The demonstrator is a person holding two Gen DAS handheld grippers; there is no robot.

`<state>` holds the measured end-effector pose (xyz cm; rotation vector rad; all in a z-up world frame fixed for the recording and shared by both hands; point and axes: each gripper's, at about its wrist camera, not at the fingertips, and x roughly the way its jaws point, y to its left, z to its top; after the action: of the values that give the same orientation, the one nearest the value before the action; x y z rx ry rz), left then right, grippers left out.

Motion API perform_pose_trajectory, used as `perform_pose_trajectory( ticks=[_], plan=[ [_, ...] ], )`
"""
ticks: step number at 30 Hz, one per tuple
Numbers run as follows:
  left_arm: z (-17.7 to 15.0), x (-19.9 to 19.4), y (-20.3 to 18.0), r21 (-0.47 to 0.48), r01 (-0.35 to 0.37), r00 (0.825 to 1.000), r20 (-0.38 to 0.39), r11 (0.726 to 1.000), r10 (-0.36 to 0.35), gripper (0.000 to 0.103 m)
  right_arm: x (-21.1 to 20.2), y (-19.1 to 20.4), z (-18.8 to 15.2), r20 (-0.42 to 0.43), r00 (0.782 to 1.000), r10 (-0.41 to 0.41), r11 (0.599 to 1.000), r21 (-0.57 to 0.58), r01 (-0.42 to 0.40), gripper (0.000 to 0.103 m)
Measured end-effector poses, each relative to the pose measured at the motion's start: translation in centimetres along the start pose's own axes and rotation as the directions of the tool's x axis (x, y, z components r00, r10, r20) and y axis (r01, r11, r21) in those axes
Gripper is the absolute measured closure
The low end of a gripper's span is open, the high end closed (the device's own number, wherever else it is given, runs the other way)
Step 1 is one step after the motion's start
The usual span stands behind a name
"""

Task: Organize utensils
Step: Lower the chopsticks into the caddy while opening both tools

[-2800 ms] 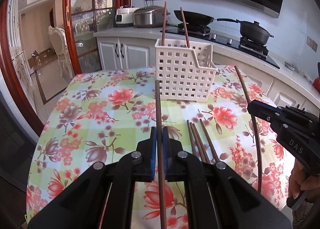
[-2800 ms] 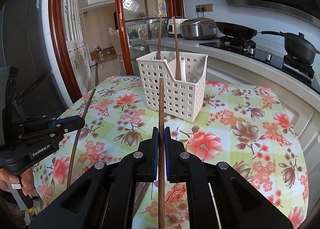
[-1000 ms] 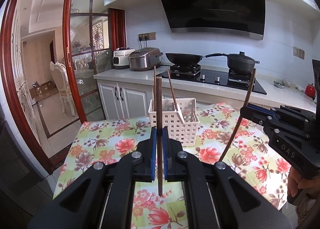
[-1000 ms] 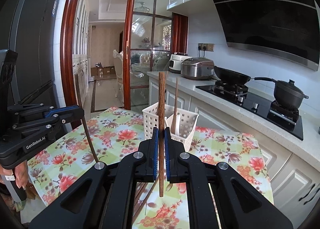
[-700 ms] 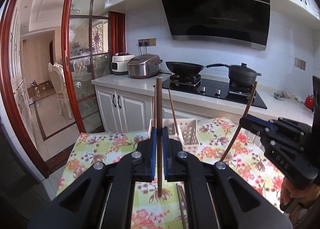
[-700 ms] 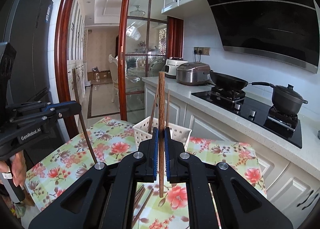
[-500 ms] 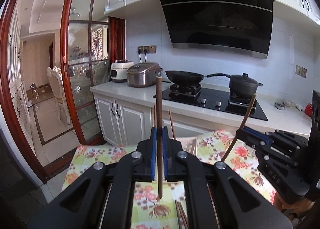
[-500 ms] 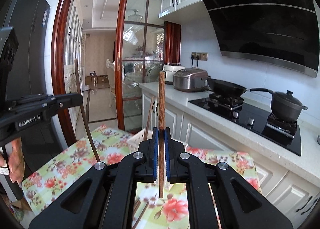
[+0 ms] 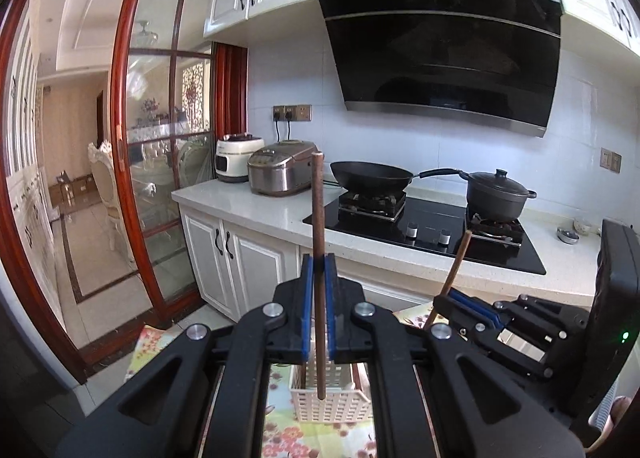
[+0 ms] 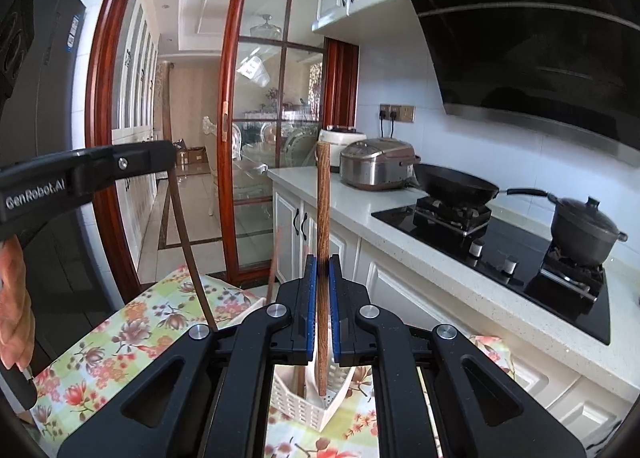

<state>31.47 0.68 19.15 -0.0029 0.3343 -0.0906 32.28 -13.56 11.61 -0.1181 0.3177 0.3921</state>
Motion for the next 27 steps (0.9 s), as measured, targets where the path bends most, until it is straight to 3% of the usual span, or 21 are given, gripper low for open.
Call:
perform_pose_trajectory(
  ticks=[9,15,23,25,26,27],
  plan=[
    [-1.1,7.0,1.6,-0.046,0.017,0.996,-0.091,0.999,-0.021,0.097,5.0,-1.3,-1.4,-0.077,0.997,0.028,0.999,0.025,-0.026,0.097],
    [-3.0,11.0,1.7,-0.028,0.025,0.978,-0.206,0.999,-0.030,0.097,8.3,-0.3,-2.1,-0.184,0.983,0.005,0.999,-0.035,-0.012,0.097],
    [-5.8,14.3,2.8,-0.042,0.022,0.960,-0.279,0.999,-0.033,0.097,11.5,-1.5,-3.8,-0.237,0.971,0.041,0.998,0.057,-0.028,0.096],
    [-5.9,14.4,3.0,-0.045,0.012,0.961,-0.275,0.999,-0.024,0.089,11.7,-1.7,-3.9,-0.240,0.969,0.053,0.997,0.073,-0.036,0.089],
    [-6.1,14.3,3.2,-0.047,0.004,0.961,-0.274,0.999,-0.017,0.080,11.6,-1.8,-4.0,-0.234,0.971,0.049,0.997,0.074,-0.033,0.081],
    [-6.1,14.2,3.4,-0.052,0.001,0.963,-0.270,0.999,-0.015,0.078,11.5,-2.0,-4.1,-0.226,0.973,0.049,0.996,0.079,-0.032,0.074]
  ],
)
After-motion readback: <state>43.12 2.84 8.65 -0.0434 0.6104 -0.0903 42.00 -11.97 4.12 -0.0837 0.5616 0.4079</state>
